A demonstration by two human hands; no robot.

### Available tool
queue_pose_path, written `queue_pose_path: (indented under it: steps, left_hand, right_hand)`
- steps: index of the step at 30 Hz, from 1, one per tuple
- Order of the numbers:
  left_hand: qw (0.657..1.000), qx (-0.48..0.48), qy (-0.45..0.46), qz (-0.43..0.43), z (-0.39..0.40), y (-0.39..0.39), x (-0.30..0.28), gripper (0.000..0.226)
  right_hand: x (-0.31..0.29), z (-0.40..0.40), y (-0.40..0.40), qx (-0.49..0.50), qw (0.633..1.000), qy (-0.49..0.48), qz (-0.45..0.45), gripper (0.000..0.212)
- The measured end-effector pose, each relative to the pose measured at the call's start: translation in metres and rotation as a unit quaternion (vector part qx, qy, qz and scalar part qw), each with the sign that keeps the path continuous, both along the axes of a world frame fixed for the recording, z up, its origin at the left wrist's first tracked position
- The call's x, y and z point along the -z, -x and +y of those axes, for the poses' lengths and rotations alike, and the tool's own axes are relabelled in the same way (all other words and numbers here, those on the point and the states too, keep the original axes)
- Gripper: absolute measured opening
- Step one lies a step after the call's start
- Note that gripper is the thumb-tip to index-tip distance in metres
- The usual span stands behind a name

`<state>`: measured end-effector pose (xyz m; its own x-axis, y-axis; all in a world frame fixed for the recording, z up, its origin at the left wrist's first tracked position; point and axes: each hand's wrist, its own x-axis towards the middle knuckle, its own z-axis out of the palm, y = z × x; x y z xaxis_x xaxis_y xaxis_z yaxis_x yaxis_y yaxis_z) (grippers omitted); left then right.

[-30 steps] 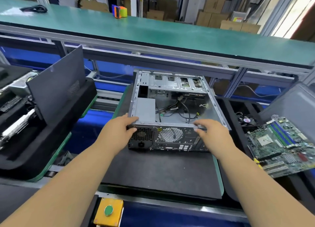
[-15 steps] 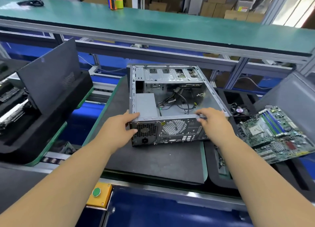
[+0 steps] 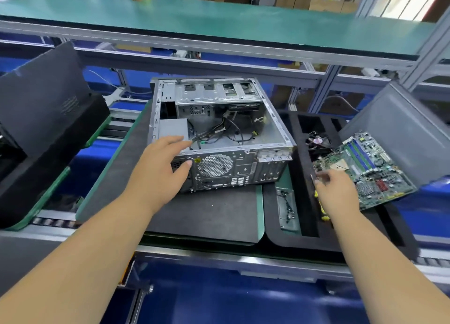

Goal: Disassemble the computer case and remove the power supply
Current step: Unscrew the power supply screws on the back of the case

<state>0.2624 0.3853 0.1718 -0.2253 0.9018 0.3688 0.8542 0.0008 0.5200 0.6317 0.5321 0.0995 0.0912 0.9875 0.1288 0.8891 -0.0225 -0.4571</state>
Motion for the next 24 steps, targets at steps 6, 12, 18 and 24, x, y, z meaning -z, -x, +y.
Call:
queue_pose_path:
  steps: [6,12,18,24]
  left_hand:
    - [1.0,0.016,0.009,0.017,0.001,-0.016,0.002,0.042]
    - [0.999,0.02,0.012,0.022,-0.004,-0.019,0.003,0.042]
    - [0.999,0.024,0.015,0.041,-0.004,-0.003,-0.003,0.04]
    - [0.998,0.034,0.027,0.037,0.002,0.012,-0.001,0.038]
  right_hand:
    - [0.032,0.0,-0.02,0.067,0.983,0.161,-0.059,0.051]
    - [0.04,0.0,-0.018,0.061,0.979,0.185,-0.06,0.037]
    - [0.021,-0.009,-0.002,0.076,0.988,0.121,0.061,0.017]
    - [-0.036,-0.039,0.05,0.046,0.976,0.028,0.211,0.01]
